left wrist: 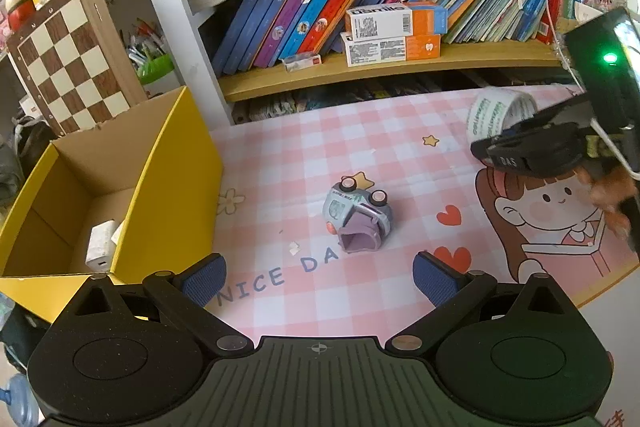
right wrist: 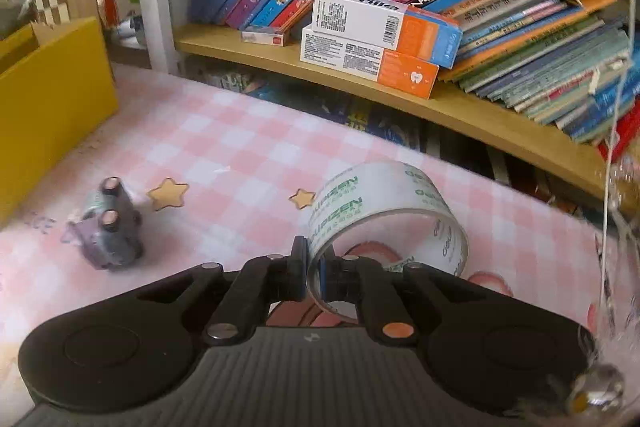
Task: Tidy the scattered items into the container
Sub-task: 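Close the right gripper on the rim of the clear tape roll, then lift the tape roll with the right gripper while the left gripper grasps the grey toy car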
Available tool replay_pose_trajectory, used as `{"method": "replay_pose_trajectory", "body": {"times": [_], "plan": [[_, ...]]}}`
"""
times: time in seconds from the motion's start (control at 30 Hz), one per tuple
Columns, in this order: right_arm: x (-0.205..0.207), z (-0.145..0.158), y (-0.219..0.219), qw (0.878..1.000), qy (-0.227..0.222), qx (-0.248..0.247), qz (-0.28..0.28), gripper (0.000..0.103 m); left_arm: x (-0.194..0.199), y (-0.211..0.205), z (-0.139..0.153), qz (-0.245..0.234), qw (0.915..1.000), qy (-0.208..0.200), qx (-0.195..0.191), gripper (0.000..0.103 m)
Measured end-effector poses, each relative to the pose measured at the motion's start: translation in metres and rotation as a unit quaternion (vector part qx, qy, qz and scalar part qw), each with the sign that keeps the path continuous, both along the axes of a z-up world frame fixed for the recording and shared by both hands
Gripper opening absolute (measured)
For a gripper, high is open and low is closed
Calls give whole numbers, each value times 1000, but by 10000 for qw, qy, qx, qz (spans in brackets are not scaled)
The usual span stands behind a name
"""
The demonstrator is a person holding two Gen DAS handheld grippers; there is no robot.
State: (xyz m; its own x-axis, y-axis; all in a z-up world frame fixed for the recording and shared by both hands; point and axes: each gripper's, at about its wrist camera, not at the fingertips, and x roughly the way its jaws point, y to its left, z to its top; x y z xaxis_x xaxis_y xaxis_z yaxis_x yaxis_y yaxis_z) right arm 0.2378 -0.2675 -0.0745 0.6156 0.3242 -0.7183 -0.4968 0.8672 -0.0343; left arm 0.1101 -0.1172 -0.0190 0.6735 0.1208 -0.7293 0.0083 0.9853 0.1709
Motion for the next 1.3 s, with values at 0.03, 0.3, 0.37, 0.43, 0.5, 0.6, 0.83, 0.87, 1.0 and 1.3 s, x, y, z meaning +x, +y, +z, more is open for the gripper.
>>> {"method": "replay_pose_trajectory", "body": {"times": [0.03, 0.3, 0.37, 0.43, 0.5, 0.6, 0.83, 0.87, 1.0, 1.3], "plan": [[-4, 2, -1, 10000, 9, 51, -19, 6, 0, 0, 0, -1, 10000, -13, -1, 101], [-36, 15, -13, 9987, 83, 463, -173, 6, 1, -5, -2, -74, 9999, -116, -25, 101], [-44, 17, -16, 9978, 145, 591, -243, 6, 1, -6, -3, -100, 9999, -136, -38, 101], [-52, 19, -19, 9968, 198, 702, -317, 6, 2, -7, -5, -140, 9998, -166, -40, 101], [-60, 20, -20, 9962, 220, 766, -342, 6, 4, -8, -6, -178, 9997, -181, -50, 101], [-71, 19, -19, 9963, 204, 774, -315, 6, 6, -8, -9, -214, 9995, -227, -100, 100], [-83, 17, -20, 9956, 258, 846, -312, 6, 16, -7, -17, -206, 9990, -297, -271, 99], [-84, 16, -20, 9956, 264, 847, -306, 6, 18, -7, -19, -207, 9988, -304, -312, 98], [-84, 16, -21, 9960, 261, 806, -267, 6, 32, -7, -26, -263, 9982, -337, -423, 90], [-88, 15, -20, 9957, 322, 847, -192, 6, 62, 4, -48, -38, 9962, -86, -863, 77]]}}
